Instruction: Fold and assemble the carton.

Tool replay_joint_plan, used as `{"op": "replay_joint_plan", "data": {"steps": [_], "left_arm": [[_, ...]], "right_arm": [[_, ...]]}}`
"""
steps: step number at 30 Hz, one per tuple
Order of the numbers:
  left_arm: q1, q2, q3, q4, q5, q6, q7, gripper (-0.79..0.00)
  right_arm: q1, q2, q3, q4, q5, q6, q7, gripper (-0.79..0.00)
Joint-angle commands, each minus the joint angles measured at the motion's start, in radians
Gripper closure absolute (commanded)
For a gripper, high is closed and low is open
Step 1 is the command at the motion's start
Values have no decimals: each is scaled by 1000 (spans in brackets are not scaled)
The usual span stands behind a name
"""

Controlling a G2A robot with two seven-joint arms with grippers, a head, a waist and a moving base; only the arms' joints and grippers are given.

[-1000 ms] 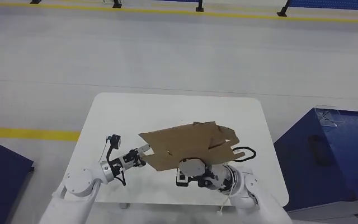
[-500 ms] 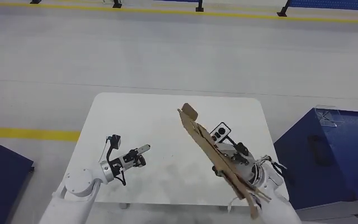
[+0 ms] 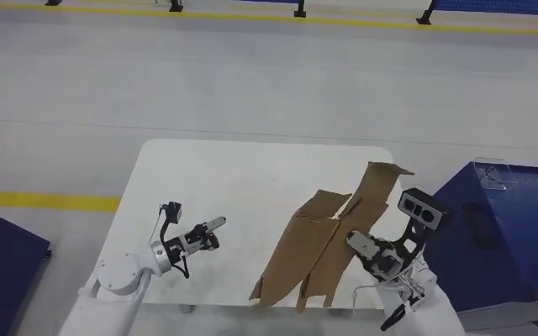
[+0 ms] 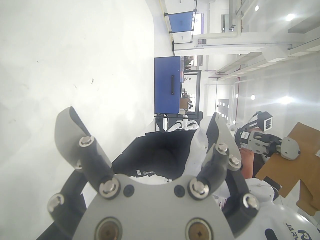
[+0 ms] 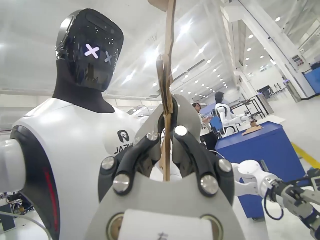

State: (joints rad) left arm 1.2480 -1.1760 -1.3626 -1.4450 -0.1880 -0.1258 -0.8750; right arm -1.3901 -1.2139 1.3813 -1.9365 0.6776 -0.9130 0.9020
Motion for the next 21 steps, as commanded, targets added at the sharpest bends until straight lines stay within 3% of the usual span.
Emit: {"op": "replay_joint_plan", "data": {"steps": [1, 7, 10, 13, 16, 21], "left_arm": [[0, 0, 0, 0, 0, 0, 0, -785], [0, 0, 0, 0, 0, 0, 0, -785], [0, 0, 0, 0, 0, 0, 0, -785], [0, 0, 0, 0, 0, 0, 0, -785], [0, 0, 0, 0, 0, 0, 0, -785], [0, 0, 0, 0, 0, 0, 0, -785]], "right_arm": [[0, 0, 1, 0, 0, 2, 1, 0], [2, 1, 8, 1, -15, -3, 2, 0], [33, 2, 97, -21, -334, -99, -94, 0], [97, -15, 217, -100, -631, -99, -202, 0], [159, -36, 300, -202, -1025, -99, -425, 0], [162, -38, 302, -209, -1067, -99, -459, 0]]}}
